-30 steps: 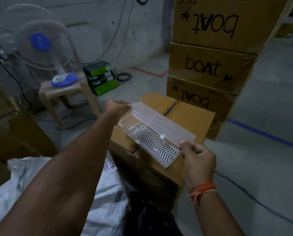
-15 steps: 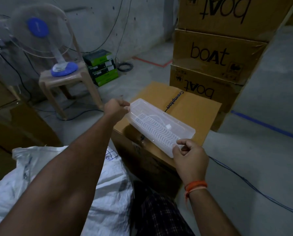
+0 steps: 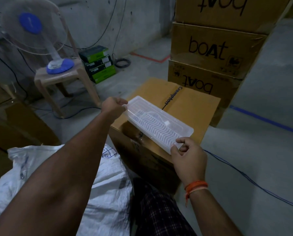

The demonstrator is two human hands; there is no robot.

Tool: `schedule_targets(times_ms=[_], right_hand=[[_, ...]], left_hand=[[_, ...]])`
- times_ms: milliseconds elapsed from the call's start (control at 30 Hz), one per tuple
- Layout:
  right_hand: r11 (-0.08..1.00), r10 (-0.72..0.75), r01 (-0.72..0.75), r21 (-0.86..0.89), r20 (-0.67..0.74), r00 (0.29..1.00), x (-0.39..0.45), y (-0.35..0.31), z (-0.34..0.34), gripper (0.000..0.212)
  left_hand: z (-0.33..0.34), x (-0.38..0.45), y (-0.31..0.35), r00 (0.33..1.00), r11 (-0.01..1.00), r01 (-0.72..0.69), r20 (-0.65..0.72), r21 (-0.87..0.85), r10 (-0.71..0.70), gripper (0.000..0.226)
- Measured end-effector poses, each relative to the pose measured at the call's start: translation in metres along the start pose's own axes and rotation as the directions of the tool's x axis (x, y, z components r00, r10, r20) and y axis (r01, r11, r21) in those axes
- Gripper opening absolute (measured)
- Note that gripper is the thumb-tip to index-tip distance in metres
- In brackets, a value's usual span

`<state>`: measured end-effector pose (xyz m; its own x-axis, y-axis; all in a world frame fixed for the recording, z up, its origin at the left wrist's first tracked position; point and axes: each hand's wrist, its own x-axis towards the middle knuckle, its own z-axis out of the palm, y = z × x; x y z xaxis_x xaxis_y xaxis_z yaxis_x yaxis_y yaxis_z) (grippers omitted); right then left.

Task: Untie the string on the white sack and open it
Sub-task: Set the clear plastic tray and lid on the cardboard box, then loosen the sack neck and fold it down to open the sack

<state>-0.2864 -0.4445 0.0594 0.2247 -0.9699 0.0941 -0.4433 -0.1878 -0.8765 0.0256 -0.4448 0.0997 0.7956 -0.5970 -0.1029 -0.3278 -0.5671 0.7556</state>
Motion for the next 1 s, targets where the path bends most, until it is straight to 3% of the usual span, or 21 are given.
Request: schedule_targets(times_ms=[167, 300, 533, 633, 767, 867, 1000], right_hand=[[0.980, 0.145, -0.120, 0.159, -0.153, 0.977, 0.026, 0.002, 0.005, 0.013], [0.963, 0.228, -0.194, 0.187, -0.186, 0.956, 0.053, 0.006, 0.011, 0.014], [0.977, 0.196, -0.178, 0.116, -0.165, 0.967, 0.065, 0.014, 0.013, 0.015], [0.985, 0.169, -0.157, 0.077, -0.193, 0.967, 0.063, 0.008, 0.008, 0.027], [0.996, -0.064, 0.081, 0.042, -0.313, 0.948, 0.039, -0.012, 0.003, 0.029], [0.966, -0.226, 0.249, 0.074, -0.237, 0.945, 0.008, -0.035, 0.016, 0.021], [0.946, -0.232, 0.209, 0.248, 0.068, 0.970, -0.039, -0.065, 0.062, 0.015]], left_hand=[[-0.001, 0.003, 0.008, 0.995, 0.996, -0.090, 0.048, 0.013, 0.090, 0.033], [0.004, 0.011, 0.015, 0.992, 0.997, -0.078, 0.102, 0.021, 0.075, 0.033], [0.009, 0.016, 0.002, 0.995, 0.997, -0.013, 0.099, -0.072, 0.020, 0.030], [0.004, 0.005, -0.004, 0.999, 0.998, -0.033, 0.039, -0.061, 0.036, 0.029], [-0.029, -0.030, -0.024, 0.990, 0.994, -0.107, -0.093, 0.027, 0.109, 0.023], [-0.068, -0.073, -0.055, 0.987, 0.993, -0.111, -0.117, 0.025, 0.113, 0.024], [-0.121, -0.134, -0.103, 0.976, 0.998, -0.060, -0.208, 0.003, 0.059, 0.024]])
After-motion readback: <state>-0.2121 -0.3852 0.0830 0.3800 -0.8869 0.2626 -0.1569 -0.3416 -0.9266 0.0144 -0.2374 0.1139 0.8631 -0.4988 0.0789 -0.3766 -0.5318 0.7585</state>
